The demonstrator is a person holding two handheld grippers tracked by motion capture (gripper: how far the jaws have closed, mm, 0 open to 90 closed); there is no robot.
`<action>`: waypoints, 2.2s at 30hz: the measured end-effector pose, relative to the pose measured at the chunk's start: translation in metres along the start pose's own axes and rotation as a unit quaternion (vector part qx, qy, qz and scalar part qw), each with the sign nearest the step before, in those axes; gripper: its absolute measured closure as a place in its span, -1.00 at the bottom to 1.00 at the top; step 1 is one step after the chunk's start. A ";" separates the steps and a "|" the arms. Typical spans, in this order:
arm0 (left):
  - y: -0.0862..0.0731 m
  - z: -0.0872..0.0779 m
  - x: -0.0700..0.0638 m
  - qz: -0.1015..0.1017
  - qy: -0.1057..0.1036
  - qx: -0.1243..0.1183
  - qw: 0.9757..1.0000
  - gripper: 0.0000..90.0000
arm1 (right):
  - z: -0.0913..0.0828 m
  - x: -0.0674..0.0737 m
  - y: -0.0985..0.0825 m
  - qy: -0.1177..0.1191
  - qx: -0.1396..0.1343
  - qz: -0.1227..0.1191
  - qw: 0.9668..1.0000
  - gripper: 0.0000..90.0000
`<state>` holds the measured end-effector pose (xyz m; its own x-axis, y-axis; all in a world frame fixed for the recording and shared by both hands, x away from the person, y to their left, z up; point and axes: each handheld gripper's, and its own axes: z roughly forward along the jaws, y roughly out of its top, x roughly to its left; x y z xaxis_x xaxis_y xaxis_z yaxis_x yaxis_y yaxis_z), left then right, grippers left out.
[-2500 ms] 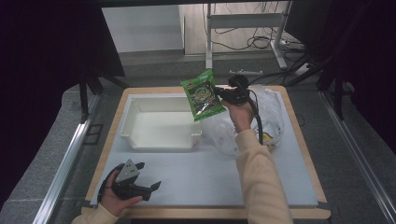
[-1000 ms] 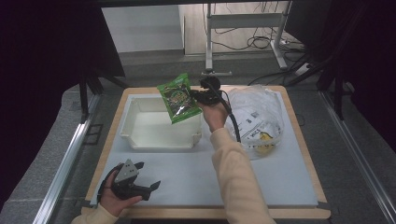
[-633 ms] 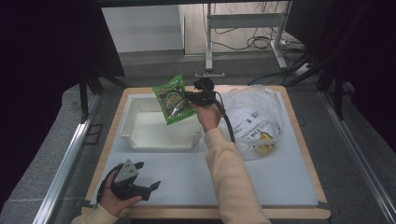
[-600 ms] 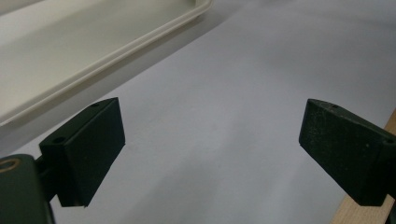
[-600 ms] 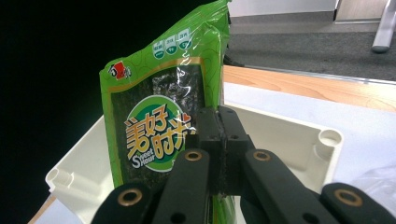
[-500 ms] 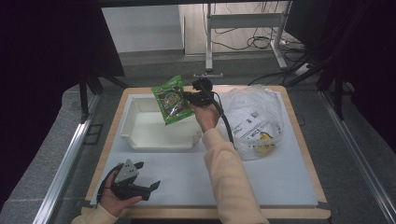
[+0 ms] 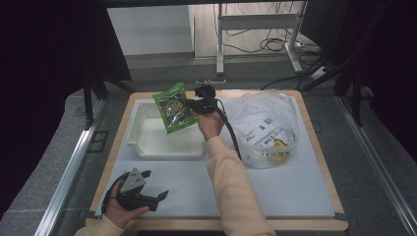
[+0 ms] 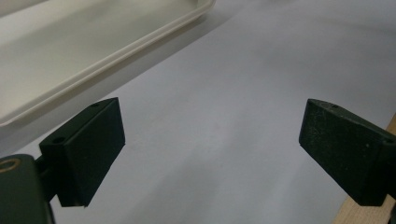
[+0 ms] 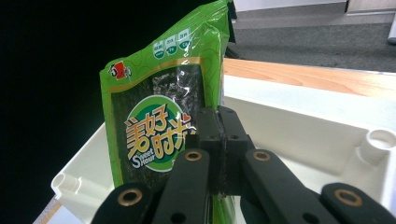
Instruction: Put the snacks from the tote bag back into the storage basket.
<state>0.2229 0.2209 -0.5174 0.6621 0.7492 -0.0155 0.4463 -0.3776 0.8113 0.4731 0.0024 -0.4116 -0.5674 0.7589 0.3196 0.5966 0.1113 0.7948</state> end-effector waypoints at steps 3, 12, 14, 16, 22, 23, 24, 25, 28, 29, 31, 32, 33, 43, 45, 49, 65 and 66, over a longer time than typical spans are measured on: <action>0.000 0.000 0.000 -0.001 0.000 -0.001 1.000 -0.85 | 0.004 0.002 -0.001 0.000 0.002 0.000 1.000 0.99; 0.000 0.000 0.000 0.000 0.000 -0.001 1.000 -0.85 | 0.017 0.008 -0.006 0.004 0.006 0.007 1.000 0.99; 0.000 0.000 0.000 0.000 0.000 -0.002 1.000 -0.85 | 0.020 0.009 -0.007 0.005 0.008 0.008 1.000 0.99; 0.000 -0.001 0.000 0.000 0.000 -0.002 1.000 -0.85 | 0.023 0.011 -0.008 0.005 0.009 0.007 1.000 0.99; 0.000 -0.001 0.000 0.000 0.000 -0.002 1.000 -0.85 | 0.030 0.016 -0.010 0.006 0.009 0.009 1.000 0.99; 0.000 -0.001 0.000 0.000 0.000 -0.002 1.000 -0.85 | 0.031 0.017 -0.011 0.006 0.010 0.010 1.000 0.99; 0.000 -0.001 0.000 0.000 0.000 -0.002 1.000 -0.85 | 0.032 0.018 -0.011 0.006 0.010 0.010 1.000 0.99; 0.000 -0.001 0.000 0.000 0.000 -0.002 1.000 -0.85 | 0.033 0.019 -0.012 0.006 0.011 0.010 1.000 0.99; 0.000 -0.001 0.000 0.001 0.000 -0.003 1.000 -0.85 | 0.035 0.021 -0.013 0.005 0.011 0.010 1.000 0.99; 0.000 -0.001 0.000 0.001 0.000 -0.004 1.000 -0.85 | 0.036 0.022 -0.013 0.004 0.011 0.011 1.000 0.99; 0.000 -0.002 0.000 0.001 0.000 -0.004 1.000 -0.85 | 0.038 0.023 -0.014 0.003 0.011 0.011 1.000 0.99; 0.000 -0.002 0.000 0.001 0.000 -0.005 1.000 -0.85 | 0.039 0.024 -0.014 0.002 0.012 0.012 1.000 0.99; 0.000 -0.002 0.000 0.001 0.000 -0.005 1.000 -0.85 | 0.040 0.025 -0.015 0.002 0.012 0.013 1.000 0.99; 0.001 -0.002 -0.001 0.005 0.003 -0.006 1.000 -0.85 | 0.052 0.032 -0.022 0.000 0.018 0.021 1.000 0.99; 0.001 -0.002 -0.001 0.006 0.003 -0.005 1.000 -0.85 | 0.054 0.033 -0.024 -0.002 0.020 0.021 1.000 0.99; 0.001 -0.003 -0.001 0.006 0.003 -0.006 1.000 -0.85 | 0.057 0.036 -0.027 -0.005 0.022 0.026 0.999 0.99; 0.001 -0.004 0.000 0.006 0.006 -0.009 1.000 -0.85 | 0.076 0.043 -0.045 -0.026 0.034 0.048 0.998 0.99; 0.001 -0.004 0.001 0.006 0.007 -0.009 1.000 -0.85 | 0.077 0.043 -0.047 -0.028 0.034 0.050 0.998 0.99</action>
<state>0.2213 0.2232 -0.5144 0.6590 0.7522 0.0015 0.4279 -0.3766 0.8216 0.4645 0.0796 -0.4749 -0.4723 0.8026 0.3644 0.6864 0.0755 0.7233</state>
